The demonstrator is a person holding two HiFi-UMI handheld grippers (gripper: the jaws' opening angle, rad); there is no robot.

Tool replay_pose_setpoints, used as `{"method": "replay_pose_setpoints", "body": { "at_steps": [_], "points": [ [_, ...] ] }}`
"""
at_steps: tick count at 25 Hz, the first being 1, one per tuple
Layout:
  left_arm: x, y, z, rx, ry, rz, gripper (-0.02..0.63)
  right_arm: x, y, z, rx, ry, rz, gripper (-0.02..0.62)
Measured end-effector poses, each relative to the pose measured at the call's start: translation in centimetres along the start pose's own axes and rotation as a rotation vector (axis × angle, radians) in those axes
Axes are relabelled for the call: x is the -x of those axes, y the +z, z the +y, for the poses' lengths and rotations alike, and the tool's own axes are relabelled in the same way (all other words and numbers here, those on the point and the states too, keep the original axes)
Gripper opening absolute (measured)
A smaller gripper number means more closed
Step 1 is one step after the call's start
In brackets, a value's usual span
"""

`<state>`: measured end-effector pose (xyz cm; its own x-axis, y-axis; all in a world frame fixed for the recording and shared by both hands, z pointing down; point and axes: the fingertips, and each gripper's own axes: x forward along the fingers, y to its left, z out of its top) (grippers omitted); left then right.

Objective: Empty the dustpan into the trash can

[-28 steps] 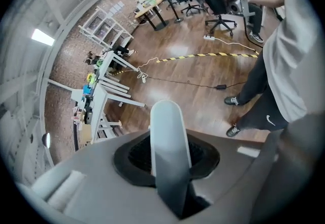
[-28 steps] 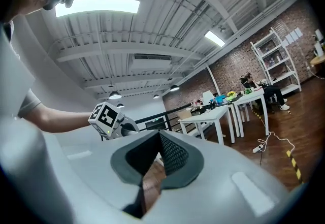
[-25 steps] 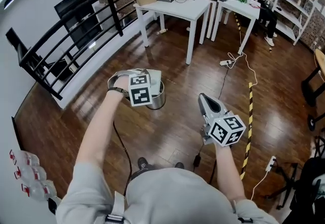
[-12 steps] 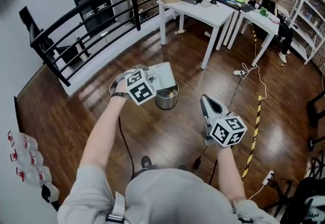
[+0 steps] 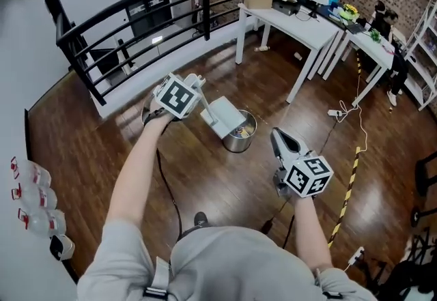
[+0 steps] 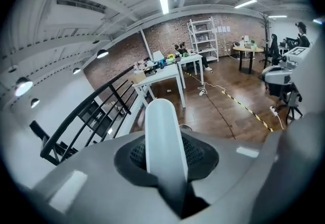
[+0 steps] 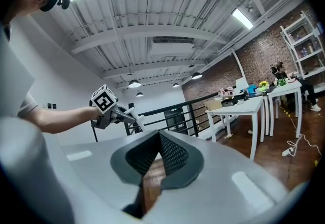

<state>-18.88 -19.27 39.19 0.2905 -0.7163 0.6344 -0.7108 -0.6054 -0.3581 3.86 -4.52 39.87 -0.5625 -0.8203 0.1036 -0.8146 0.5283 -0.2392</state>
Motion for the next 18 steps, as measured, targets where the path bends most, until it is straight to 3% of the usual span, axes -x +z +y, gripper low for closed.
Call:
{"method": "replay_pose_setpoints", "body": {
  "at_steps": [6,10,18],
  "points": [
    [2.7,-3.5,3.2,0.038,-0.034,0.055,0.084,-5.1,-0.3,3.1,0.007,0.066,0.025,0.0],
    [4.3,-6.7,6.0,0.06,-0.016,0.074,0.086,-8.9,-0.9,6.2,0.015,0.117,0.038,0.0],
    [3.2,-12.4,9.6,0.101,0.006,0.084,0.084,-15.2,-0.7,10.2,0.059,0.14,0.043,0.0]
  ]
}}
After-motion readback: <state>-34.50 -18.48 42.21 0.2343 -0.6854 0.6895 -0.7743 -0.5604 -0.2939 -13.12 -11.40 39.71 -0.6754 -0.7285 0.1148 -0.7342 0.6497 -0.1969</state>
